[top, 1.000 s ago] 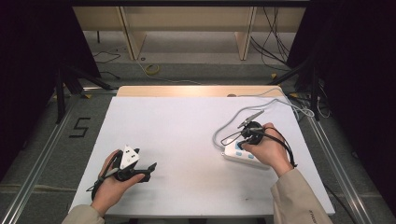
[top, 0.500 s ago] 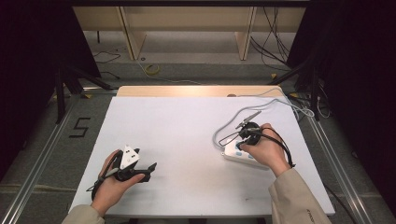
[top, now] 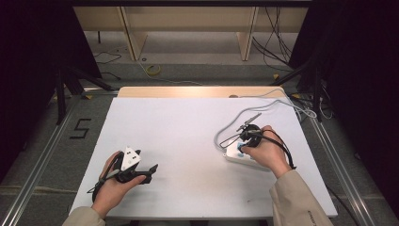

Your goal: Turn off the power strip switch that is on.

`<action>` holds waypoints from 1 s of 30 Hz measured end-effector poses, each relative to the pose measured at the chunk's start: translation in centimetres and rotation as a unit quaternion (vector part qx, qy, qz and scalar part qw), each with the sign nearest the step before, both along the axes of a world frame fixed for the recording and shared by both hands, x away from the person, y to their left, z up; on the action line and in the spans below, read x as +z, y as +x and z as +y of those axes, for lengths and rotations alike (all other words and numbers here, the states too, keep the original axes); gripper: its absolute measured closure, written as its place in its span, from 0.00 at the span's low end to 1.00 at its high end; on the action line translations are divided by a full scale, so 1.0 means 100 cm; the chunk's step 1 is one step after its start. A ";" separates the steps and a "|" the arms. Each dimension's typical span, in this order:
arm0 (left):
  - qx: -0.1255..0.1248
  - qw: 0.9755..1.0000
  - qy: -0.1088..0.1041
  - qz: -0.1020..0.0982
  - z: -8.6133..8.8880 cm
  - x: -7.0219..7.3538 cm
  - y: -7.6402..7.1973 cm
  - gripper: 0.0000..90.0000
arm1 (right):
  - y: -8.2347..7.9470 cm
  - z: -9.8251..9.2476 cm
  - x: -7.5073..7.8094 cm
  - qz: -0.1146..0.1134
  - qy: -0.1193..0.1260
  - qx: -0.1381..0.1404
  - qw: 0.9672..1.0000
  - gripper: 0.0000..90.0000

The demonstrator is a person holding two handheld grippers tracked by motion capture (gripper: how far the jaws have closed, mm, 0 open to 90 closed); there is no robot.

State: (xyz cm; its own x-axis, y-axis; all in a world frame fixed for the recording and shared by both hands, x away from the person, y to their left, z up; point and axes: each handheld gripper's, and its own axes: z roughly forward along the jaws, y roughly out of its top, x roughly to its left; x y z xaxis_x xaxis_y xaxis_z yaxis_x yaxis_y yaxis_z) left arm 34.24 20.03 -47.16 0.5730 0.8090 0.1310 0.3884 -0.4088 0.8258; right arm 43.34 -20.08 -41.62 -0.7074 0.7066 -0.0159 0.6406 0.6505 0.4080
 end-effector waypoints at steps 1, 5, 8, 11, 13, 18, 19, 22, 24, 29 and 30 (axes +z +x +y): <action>0.000 1.000 0.001 0.000 0.000 0.000 0.000 0.20 | 0.000 0.000 -0.001 0.001 0.000 0.001 1.000 1.00; 0.000 1.000 0.000 0.000 0.000 0.000 0.000 0.20 | 0.001 0.001 -0.003 0.003 -0.003 0.002 1.000 1.00; 0.000 1.000 0.001 0.000 0.000 0.000 0.000 0.20 | 0.001 0.001 -0.004 0.006 -0.006 0.002 1.000 1.00; 0.000 1.000 0.000 0.000 0.000 0.000 0.000 0.20 | 0.001 0.002 -0.005 0.008 -0.008 0.003 1.000 1.00; 0.000 1.000 0.000 0.000 0.000 0.000 0.000 0.20 | 0.001 0.002 -0.006 0.009 -0.011 0.003 1.000 1.00; 0.000 1.000 0.000 0.000 0.000 0.000 0.000 0.20 | 0.002 0.003 -0.008 0.011 -0.015 0.003 1.000 1.00; 0.000 1.000 0.000 0.000 0.000 0.000 0.000 0.20 | 0.002 0.003 -0.008 0.010 -0.017 0.003 1.000 1.00; -0.001 1.000 0.000 0.000 0.000 0.000 0.000 0.20 | 0.002 0.005 -0.010 0.010 -0.022 0.003 1.000 1.00; 0.000 1.000 0.000 0.000 0.000 0.000 0.000 0.20 | 0.002 0.006 -0.010 0.008 -0.026 0.004 1.000 1.00; -0.001 1.000 0.000 0.000 0.000 0.000 0.000 0.20 | 0.002 0.006 -0.011 0.009 -0.028 0.002 1.000 1.00; -0.001 1.000 0.000 0.000 0.000 0.000 0.000 0.20 | 0.002 0.005 -0.012 0.009 -0.027 0.002 1.000 1.00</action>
